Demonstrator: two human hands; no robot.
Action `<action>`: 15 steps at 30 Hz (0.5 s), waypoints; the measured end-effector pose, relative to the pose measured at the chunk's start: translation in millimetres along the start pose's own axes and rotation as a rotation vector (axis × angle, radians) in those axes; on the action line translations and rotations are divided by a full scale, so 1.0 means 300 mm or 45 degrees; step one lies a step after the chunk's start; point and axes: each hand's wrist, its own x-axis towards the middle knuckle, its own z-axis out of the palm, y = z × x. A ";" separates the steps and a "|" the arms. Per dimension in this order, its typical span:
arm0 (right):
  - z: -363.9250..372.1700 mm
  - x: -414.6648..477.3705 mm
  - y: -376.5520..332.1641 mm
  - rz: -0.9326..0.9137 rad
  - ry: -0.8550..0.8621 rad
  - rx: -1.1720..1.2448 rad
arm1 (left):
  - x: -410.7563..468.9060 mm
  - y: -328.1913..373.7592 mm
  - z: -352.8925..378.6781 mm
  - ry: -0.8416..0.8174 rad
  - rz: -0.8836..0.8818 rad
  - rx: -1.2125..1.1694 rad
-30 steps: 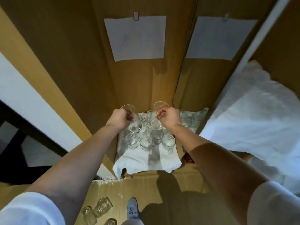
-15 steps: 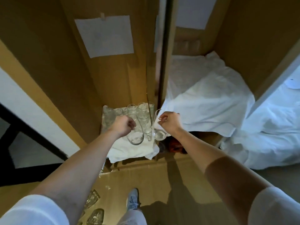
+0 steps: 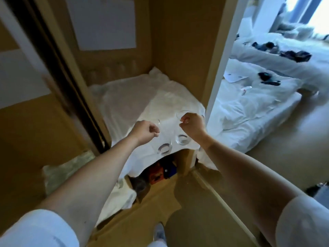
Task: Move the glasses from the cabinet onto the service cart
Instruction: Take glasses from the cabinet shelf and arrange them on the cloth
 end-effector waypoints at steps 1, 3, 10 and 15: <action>-0.015 0.056 -0.003 -0.002 0.041 0.009 | 0.070 0.023 -0.027 0.034 0.037 0.008; -0.036 0.166 -0.030 -0.016 0.098 0.024 | 0.200 0.055 -0.083 0.129 0.085 0.001; -0.010 0.433 -0.124 -0.027 0.081 0.133 | 0.492 0.014 -0.182 0.367 0.021 0.101; 0.072 0.595 -0.157 -0.165 -0.038 0.131 | 0.568 -0.027 -0.167 0.350 0.082 0.194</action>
